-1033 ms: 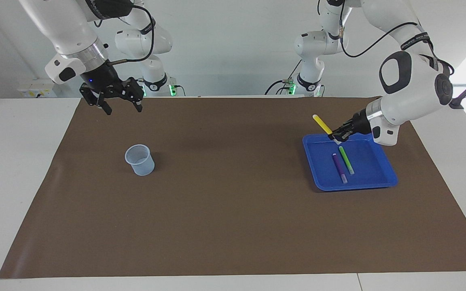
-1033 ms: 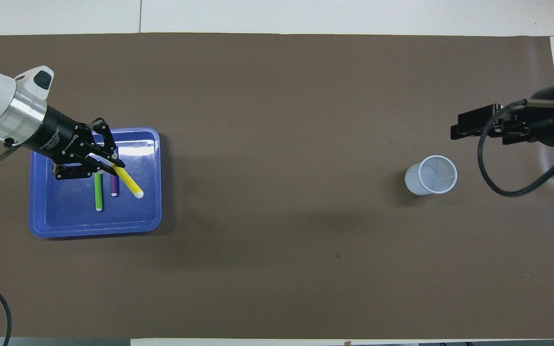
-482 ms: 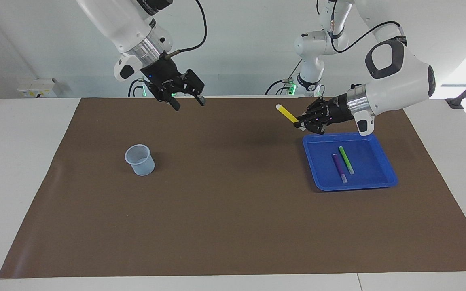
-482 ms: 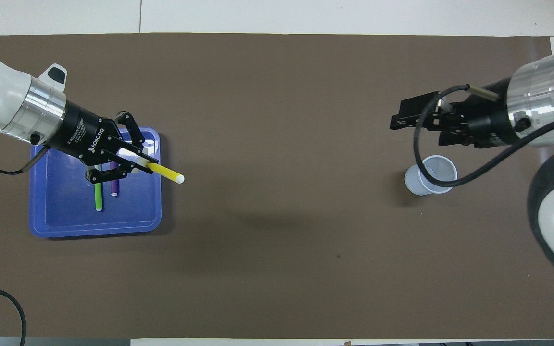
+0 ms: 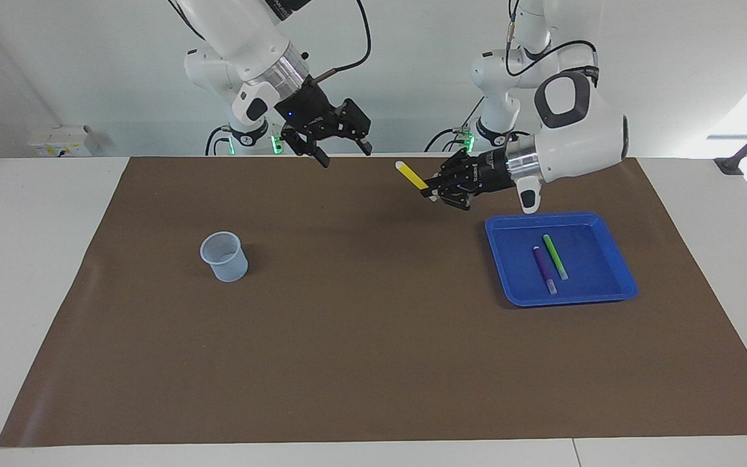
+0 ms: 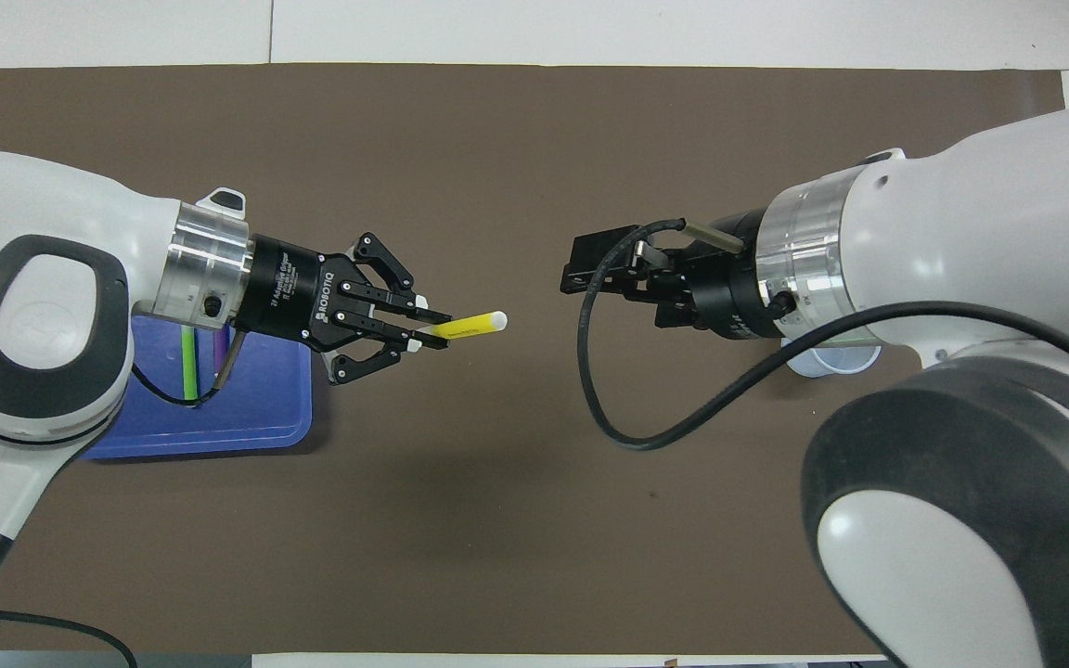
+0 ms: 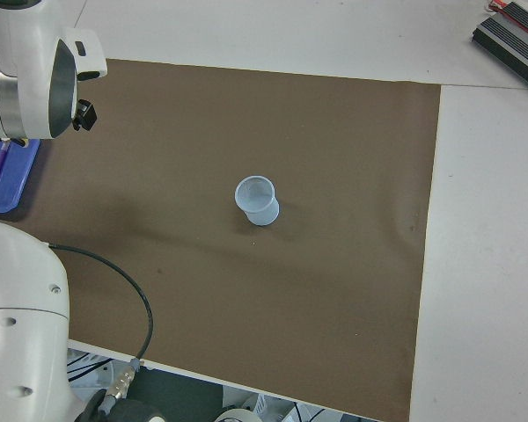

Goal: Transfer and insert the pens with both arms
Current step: 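Lift the yellow pen with the left gripper while the right gripper approaches, then grasp the yellow pen tip with the right gripper, then open the left gripper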

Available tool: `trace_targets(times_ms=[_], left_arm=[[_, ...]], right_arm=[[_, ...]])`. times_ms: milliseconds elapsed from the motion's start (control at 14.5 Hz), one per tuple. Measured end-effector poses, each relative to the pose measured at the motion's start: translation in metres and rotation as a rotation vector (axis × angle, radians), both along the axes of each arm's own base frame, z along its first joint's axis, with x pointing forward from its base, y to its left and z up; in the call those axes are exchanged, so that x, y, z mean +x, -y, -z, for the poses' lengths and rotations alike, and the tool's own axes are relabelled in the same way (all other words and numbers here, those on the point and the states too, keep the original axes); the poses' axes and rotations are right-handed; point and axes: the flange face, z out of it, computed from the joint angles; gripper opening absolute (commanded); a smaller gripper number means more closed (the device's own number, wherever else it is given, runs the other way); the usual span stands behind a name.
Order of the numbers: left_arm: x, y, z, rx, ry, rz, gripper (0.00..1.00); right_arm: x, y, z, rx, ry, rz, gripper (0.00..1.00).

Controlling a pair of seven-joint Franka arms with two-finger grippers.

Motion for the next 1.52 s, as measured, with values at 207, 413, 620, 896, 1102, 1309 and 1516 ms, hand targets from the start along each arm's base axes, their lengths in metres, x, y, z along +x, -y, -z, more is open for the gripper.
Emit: trace_targets(times_ms=[207, 413, 620, 896, 1102, 1309, 1516], left_arm=[[-0.011, 0.006, 0.005, -0.056, -0.035, -0.073, 0.0], [-0.016, 0.005, 0.01, -0.082, -0.053, -0.12, 0.0], [-0.023, 0.014, 0.015, -0.089, -0.059, -0.14, 0.0], [-0.025, 0.015, 0.017, -0.106, -0.07, -0.161, 0.0], [-0.025, 0.014, 0.016, -0.114, -0.073, -0.171, 0.0], [-0.025, 0.013, 0.015, -0.117, -0.071, -0.178, 0.0], [-0.025, 0.013, 0.015, -0.118, -0.072, -0.18, 0.0]], right_arm=[[0.001, -0.017, 0.014, 0.004, -0.019, -0.025, 1.0], [-0.005, -0.039, 0.026, 0.003, -0.04, -0.068, 1.0], [-0.01, -0.05, 0.026, 0.006, -0.032, -0.085, 1.0], [-0.004, -0.049, 0.033, -0.008, -0.009, -0.073, 1.0], [-0.002, -0.048, 0.038, -0.018, -0.013, -0.074, 0.98], [-0.004, -0.051, 0.038, -0.02, -0.012, -0.08, 0.45], [-0.006, -0.054, 0.038, -0.02, -0.012, -0.087, 0.0]])
